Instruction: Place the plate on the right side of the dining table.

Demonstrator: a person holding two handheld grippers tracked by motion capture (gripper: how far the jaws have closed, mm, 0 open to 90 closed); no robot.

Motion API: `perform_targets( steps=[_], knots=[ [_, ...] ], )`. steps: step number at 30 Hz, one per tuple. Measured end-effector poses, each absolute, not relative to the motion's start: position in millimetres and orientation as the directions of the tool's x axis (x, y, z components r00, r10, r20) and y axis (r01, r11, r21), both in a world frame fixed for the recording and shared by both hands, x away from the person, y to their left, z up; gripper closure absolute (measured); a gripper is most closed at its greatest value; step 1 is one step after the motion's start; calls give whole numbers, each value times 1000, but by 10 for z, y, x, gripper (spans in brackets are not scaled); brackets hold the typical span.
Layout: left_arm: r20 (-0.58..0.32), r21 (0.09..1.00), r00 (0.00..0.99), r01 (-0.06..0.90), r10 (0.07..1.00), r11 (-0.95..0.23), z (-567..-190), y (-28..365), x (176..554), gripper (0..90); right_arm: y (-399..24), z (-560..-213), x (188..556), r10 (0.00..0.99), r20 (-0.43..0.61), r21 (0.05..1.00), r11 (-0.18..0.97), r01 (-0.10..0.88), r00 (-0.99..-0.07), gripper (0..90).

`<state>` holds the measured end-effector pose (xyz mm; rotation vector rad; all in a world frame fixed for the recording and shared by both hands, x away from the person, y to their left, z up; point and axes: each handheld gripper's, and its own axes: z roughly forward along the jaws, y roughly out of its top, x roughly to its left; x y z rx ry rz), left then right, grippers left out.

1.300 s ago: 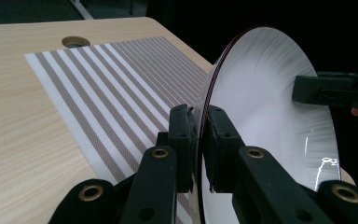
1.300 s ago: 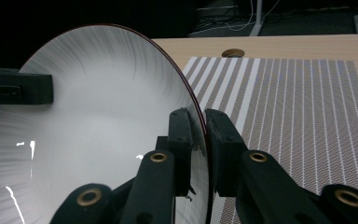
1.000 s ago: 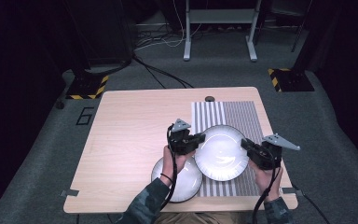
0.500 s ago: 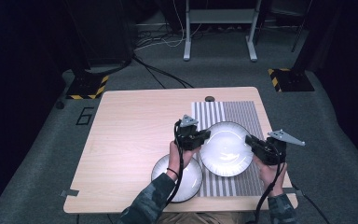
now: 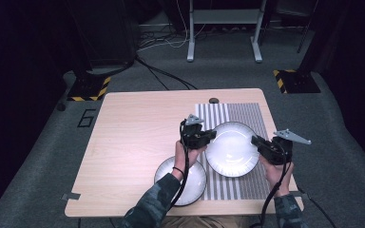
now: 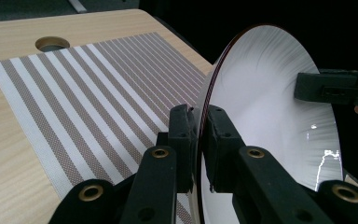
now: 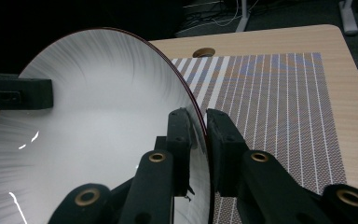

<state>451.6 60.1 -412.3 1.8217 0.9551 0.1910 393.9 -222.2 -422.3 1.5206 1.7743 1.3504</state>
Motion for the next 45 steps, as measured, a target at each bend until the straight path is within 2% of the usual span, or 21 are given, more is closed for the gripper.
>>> perform_targets(
  steps=[18,45],
  knots=[
    [-316,803,647,572,694,-168,-4271,476,4762,818,-2335,-4372,4196,916,290,824,-92,558,-277,795],
    [-346,769,613,619,711,-159,-4527,295,5027,805,-2458,-4515,4440,928,281,792,-81,605,-243,798]
  ],
)
